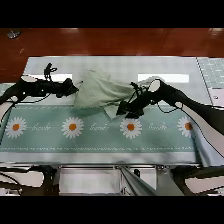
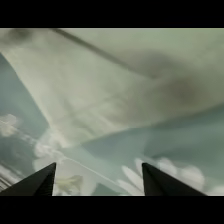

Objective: Fold the shirts.

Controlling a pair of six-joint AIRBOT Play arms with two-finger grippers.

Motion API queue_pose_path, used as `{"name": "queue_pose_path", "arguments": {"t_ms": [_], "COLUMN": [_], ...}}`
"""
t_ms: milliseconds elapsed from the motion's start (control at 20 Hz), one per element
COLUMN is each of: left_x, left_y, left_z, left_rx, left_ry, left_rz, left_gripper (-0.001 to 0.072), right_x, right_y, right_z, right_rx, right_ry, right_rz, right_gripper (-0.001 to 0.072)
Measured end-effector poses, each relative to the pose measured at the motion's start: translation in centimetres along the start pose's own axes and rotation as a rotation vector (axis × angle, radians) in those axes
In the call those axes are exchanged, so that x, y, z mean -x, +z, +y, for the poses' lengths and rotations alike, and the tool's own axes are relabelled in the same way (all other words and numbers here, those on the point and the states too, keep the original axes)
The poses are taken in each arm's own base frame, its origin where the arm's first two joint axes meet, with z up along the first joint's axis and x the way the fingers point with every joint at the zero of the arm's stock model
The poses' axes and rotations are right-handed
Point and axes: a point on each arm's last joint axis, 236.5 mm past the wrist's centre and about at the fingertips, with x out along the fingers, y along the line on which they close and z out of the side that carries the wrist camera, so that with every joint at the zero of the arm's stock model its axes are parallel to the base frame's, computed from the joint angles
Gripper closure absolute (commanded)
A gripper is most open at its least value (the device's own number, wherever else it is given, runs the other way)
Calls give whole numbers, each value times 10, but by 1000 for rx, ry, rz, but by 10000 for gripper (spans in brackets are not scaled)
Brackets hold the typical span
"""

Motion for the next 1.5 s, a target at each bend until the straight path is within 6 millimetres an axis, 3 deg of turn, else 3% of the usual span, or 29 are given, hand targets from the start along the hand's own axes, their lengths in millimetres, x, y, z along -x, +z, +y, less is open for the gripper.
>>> {"name": "queue_pose_path", "arguments": {"t_ms": [200,250,300,350,400,550,650,800,950,1050,1150,1300,1400,1500], "left_x": [0,0,0,0,0,1,8,45,112,171,227,321,380,432], "left_y": [-2,-2,-2,-2,-3,-5,-3,25,67,88,94,84,67,46], "left_z": [0,0,-1,-1,-1,-2,-8,-32,-84,-138,-188,-263,-300,-323], "left_rx": [0,0,0,0,0,1,-6,-58,-168,-271,-376,-541,-628,-697], "left_ry": [-3,-3,-3,-4,-5,-11,-24,-57,-112,-161,-198,-247,-260,-232], "left_rz": [7,8,8,10,12,22,23,-62,-225,-360,-475,-667,-792,-909], "left_gripper": [688,688,688,688,689,688,688,688,689,688,689,689,689,689], "right_x": [-12,-15,-18,-21,-23,-20,-2,66,182,267,344,429,472,505], "right_y": [20,25,31,36,40,51,64,97,131,132,112,58,14,-34], "right_z": [16,20,24,26,28,48,62,91,127,150,172,192,198,201], "right_rx": [-71,-82,-83,-80,-69,-30,22,147,289,386,473,595,665,720], "right_ry": [75,90,99,99,94,130,153,168,160,140,126,65,-10,-93], "right_rz": [-57,-67,-84,-95,-106,-126,-152,-272,-491,-639,-780,-954,-1055,-1148], "right_gripper": [98,144,271,506,683,685,686,686,686,686,686,686,686,686]}}
